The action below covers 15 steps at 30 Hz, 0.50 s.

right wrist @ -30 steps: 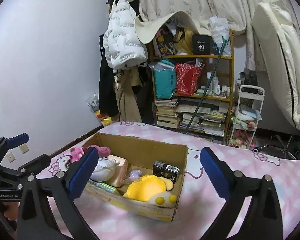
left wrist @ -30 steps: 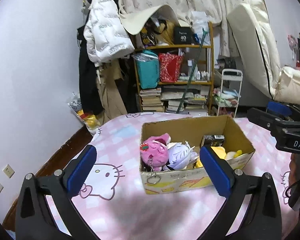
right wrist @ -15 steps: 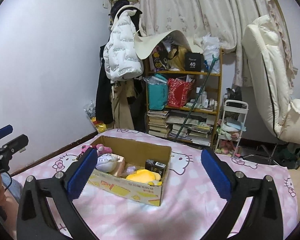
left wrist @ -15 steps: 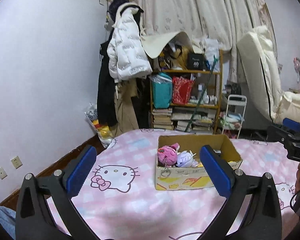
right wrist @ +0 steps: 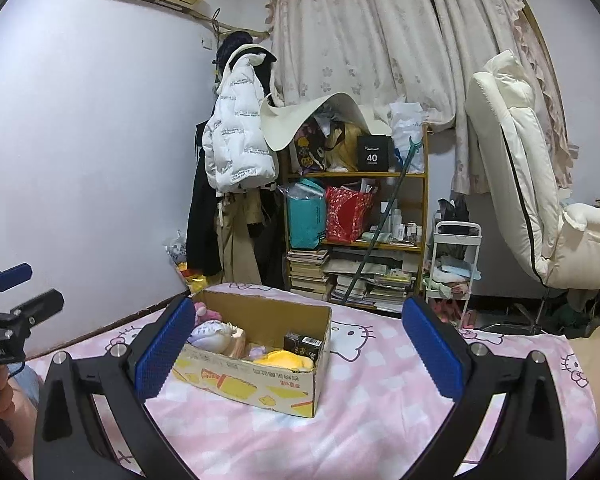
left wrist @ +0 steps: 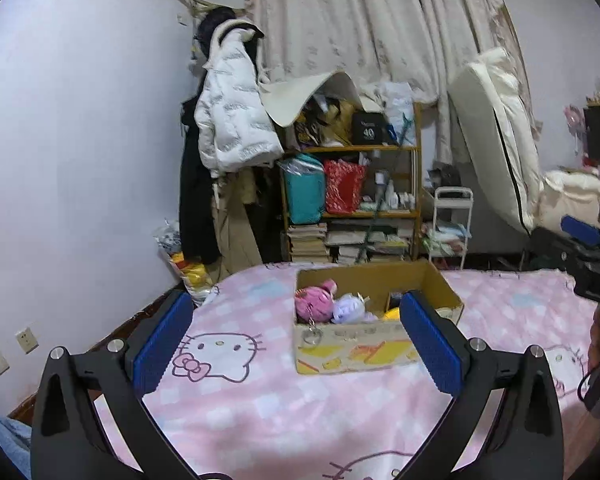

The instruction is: Organize soft objects

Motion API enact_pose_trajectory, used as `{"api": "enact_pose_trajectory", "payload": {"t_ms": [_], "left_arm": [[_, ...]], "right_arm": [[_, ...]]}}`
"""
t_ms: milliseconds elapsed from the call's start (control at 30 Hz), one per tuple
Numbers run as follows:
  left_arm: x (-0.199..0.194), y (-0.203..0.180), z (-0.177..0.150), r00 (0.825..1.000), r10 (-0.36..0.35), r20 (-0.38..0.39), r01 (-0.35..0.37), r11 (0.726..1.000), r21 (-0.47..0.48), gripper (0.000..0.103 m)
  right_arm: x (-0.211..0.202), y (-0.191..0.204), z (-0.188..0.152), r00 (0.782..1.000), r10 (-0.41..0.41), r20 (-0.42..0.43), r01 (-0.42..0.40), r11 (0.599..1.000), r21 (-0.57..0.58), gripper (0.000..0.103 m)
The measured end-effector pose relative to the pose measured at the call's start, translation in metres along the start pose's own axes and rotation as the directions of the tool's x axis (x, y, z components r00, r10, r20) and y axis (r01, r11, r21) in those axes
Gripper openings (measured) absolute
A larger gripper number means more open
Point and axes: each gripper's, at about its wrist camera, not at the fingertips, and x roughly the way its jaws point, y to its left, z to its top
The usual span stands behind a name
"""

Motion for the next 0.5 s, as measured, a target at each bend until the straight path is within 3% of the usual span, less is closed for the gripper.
{"api": "enact_pose_trajectory", "payload": {"t_ms": [300, 500], "left_arm": [[0.024, -0.013, -0.012, 0.999, 0.035, -0.035, -0.034, 0.999, 0.037, 0.102], [0.034, -0.01, -0.015, 0.998, 0.041, -0.057, -0.041, 0.999, 0.006, 0.102]], "right_arm": [[0.015, -0.012, -0.013, 0.999, 0.011, -0.043, -0.01, 0.999, 0.033, 0.103], [0.027, -0.014, -0.022, 0.997, 0.018, -0.076, -0.015, 0.999, 0.036, 0.103]]}}
